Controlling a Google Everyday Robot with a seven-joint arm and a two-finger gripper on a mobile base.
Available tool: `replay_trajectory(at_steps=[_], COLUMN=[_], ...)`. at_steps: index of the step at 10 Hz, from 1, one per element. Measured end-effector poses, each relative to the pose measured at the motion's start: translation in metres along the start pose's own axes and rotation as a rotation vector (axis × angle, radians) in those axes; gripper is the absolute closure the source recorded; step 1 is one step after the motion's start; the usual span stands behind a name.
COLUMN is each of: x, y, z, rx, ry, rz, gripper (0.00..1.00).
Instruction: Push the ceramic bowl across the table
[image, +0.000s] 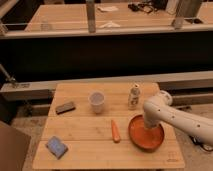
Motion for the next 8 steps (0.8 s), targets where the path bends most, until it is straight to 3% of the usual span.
replay_trajectory(at_steps=[1,3,6,8], x=[-0.003,-0.011,-0.021,-0.029], y=[-0.004,-0.019,-0.039,-0.059], z=[0.003,0.01,0.012,0.011], rx=[0.002,0.008,0.013,0.017], ry=[0.003,0.001,0.002,-0.007], rz=[-0.008,-0.02,-0.044,-0.06], gripper=[0.37,0.44,0.46,0.39])
